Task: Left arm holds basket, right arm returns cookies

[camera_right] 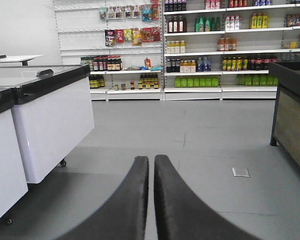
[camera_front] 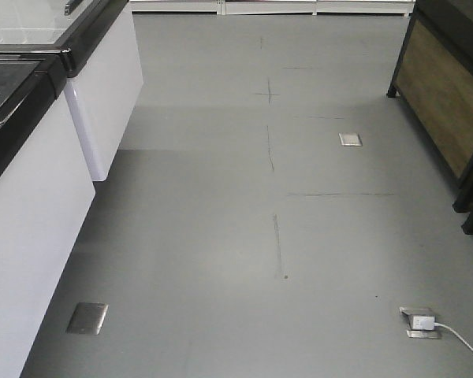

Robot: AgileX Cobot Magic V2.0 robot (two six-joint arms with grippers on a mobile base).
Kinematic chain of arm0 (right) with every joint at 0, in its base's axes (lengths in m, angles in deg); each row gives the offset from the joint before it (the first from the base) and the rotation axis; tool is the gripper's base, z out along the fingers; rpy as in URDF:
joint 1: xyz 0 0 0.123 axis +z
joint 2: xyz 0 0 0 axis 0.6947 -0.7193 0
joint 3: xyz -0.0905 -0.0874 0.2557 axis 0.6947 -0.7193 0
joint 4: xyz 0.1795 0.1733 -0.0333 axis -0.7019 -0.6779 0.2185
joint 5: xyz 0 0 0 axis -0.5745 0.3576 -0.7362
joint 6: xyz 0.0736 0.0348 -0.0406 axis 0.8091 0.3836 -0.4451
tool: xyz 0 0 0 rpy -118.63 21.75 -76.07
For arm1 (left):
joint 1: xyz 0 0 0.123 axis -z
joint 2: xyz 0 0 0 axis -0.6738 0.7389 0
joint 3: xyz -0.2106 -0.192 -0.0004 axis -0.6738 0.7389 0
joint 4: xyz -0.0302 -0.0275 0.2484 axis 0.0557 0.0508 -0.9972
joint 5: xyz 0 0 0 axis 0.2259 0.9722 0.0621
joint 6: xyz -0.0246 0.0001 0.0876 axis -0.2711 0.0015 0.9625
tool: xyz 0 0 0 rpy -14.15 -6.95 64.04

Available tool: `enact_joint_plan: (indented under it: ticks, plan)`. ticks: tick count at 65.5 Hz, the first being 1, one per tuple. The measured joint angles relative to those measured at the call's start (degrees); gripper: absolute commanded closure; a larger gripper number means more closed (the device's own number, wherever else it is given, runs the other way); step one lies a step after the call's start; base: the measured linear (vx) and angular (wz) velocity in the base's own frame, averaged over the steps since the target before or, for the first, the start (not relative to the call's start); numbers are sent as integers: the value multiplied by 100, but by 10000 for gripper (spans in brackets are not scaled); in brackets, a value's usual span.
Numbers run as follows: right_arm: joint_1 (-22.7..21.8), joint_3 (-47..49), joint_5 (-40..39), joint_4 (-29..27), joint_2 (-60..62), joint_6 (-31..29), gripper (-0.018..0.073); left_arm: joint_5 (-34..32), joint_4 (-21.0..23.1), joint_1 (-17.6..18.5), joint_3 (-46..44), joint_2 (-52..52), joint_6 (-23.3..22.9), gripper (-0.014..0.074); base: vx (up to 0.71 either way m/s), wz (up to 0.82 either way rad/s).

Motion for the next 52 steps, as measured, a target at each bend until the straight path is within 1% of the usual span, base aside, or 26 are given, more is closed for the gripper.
enact_joint_plan:
  ticks: [5,9,19,26,32,40,47,52]
  plan:
    - [0,0,0,0,0,0,562,18,0,0,0,0,0,101,0,0]
    - [0,0,0,0,0,0,562,29,0,0,0,0,0,90,0,0]
    - [0,0,0,0,0,0,562,23,15,0,0,0,0,94,0,0]
    - [0,0,0,0,0,0,562,71,207,0,0,0,-37,100,0,0]
    - [0,0,0,0,0,0,562,197,319,0,-14,36,-423,115,0,0]
    - [0,0,0,0,0,0,562,436,225,0,-223,367,-941,132,0,0]
    - [0,0,0,0,0,0,562,816,236,0,-674,1020,-1185,132,0,0]
    - [0,0,0,0,0,0,562,1056,379,0,-1146,1589,-1249,132,0,0]
